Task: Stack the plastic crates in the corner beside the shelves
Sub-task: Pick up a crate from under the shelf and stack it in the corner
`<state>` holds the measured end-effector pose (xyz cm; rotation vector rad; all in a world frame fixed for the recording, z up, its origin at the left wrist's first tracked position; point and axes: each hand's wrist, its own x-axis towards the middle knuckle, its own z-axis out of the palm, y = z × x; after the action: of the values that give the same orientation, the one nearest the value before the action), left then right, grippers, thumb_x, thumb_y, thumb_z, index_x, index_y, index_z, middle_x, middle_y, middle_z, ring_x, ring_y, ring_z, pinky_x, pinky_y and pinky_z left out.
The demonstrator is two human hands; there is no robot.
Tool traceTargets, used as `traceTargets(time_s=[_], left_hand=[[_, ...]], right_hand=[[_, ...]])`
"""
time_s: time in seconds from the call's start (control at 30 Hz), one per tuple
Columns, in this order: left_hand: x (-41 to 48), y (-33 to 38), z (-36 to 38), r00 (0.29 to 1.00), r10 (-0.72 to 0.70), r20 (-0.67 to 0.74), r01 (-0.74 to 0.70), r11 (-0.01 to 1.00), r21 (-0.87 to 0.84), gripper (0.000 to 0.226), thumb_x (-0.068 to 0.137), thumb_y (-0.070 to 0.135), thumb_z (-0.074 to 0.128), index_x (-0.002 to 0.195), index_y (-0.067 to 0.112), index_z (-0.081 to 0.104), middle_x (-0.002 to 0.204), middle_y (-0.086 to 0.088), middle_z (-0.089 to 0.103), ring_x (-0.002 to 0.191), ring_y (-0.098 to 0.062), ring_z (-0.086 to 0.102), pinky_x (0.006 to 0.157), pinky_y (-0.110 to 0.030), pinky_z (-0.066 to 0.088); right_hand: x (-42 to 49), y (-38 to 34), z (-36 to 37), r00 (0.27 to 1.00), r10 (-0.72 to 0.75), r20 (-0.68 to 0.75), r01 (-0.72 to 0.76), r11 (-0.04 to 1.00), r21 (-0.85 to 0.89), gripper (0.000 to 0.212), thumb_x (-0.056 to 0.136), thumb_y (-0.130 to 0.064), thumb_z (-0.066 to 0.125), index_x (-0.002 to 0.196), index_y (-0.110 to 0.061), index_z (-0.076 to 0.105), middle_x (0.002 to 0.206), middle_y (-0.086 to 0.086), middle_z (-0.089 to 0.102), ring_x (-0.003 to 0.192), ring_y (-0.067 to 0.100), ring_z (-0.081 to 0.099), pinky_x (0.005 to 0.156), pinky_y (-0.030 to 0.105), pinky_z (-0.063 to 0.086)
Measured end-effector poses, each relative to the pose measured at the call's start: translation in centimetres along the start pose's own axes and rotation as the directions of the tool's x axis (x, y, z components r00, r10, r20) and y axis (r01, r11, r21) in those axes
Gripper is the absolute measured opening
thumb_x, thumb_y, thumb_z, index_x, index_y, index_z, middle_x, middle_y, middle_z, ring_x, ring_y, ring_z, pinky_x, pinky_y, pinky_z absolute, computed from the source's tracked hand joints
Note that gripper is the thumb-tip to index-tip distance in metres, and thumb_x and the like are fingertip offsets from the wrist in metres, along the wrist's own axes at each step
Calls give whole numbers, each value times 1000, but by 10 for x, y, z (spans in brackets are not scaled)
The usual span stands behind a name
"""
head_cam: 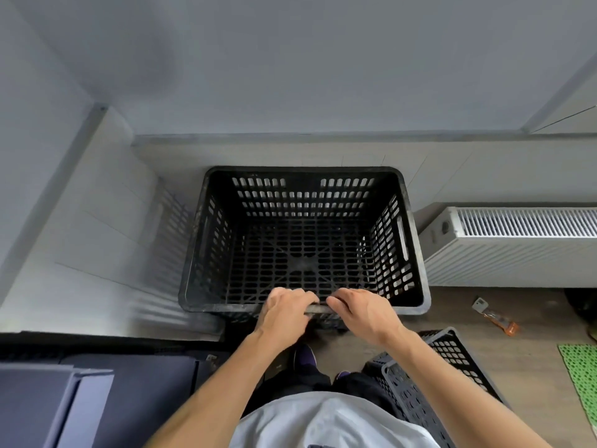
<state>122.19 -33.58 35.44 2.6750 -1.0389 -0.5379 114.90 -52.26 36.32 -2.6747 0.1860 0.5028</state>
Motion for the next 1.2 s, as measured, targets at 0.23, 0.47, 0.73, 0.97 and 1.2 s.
traceTargets(time_s=[0.23,0.47,0.73,0.97,1.2], left_hand=[[-4,-20,5,999,-38,-28,41,995,95,39,85,15,65,119,36,66,106,11,70,101,-14,63,97,-29,38],[9,19,7,996,-82,40,78,992,102,34,94,22,58,126,32,61,114,5,68,108,-18,61,95,-36,43],[5,66,19,989,-143,-33,145,987,66,36,102,41,45,134,27,55,123,0,64,117,-24,56,105,-41,31],[-3,59,11,985,-172,9,172,984,-44,31,103,36,46,132,30,56,117,0,63,114,-25,52,104,-41,30],[-4,53,14,991,-135,7,135,986,-100,31,103,37,45,131,31,56,120,1,59,114,-25,46,103,-40,26]], right_hand=[[0,26,-27,967,-167,191,151,984,93,54,99,-54,54,137,-17,61,131,1,67,118,21,64,96,34,50],[-23,72,-63,967,-15,256,-1,998,62,49,98,-37,64,144,-21,57,141,0,61,125,21,59,104,30,45],[-39,75,-47,979,0,203,23,993,-112,44,102,-30,54,145,-19,54,132,9,67,122,31,61,97,36,48],[-42,79,-25,998,-11,56,22,977,-212,40,102,-19,50,142,-17,54,120,12,71,112,33,65,89,36,47],[-44,77,-6,999,6,32,0,981,-193,44,105,-34,43,145,-16,46,130,10,60,123,33,53,107,42,33]])
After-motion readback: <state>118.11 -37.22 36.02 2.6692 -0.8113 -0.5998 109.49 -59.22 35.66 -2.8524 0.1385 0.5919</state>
